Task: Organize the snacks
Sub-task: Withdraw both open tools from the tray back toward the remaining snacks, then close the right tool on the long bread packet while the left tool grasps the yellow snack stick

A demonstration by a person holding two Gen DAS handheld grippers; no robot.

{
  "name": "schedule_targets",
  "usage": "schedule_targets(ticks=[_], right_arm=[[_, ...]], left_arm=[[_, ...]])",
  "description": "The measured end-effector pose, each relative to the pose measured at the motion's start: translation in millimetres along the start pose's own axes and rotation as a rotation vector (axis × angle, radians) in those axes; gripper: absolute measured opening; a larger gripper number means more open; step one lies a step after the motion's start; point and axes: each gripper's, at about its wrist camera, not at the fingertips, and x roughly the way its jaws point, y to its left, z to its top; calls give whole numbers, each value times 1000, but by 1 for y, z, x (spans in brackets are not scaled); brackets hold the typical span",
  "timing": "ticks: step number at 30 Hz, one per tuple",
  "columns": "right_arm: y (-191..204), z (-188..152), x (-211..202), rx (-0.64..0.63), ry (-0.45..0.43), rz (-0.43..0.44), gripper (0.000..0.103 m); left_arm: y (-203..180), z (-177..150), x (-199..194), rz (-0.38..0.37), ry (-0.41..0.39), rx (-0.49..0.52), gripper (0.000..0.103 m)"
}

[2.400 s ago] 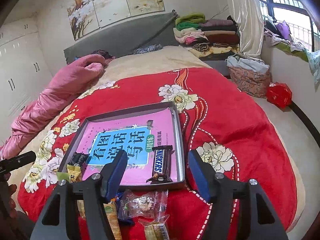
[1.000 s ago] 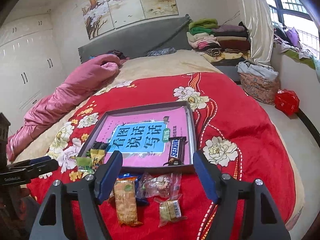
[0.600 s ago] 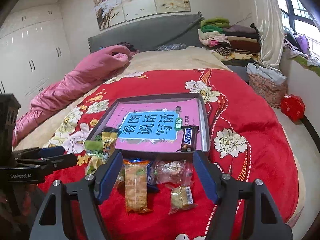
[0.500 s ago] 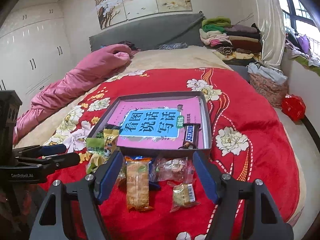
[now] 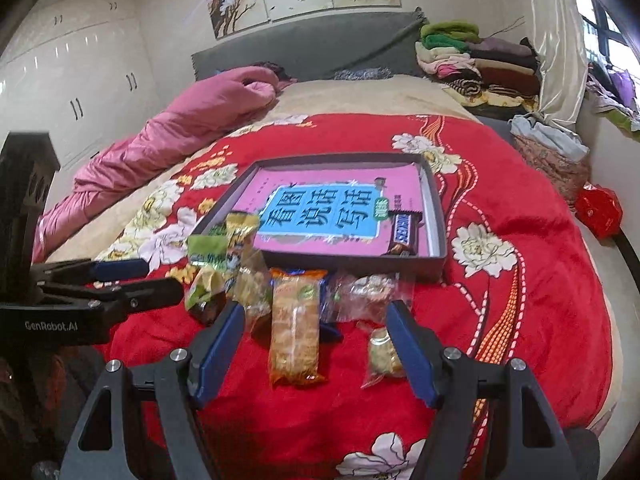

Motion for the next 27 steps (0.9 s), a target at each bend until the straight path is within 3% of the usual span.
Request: schedule_targets(ticks=[27], right_arm=[[15,-27,63,-72,147,-20,73]], left_arm=[[13,1,27,9,50,-2,79]])
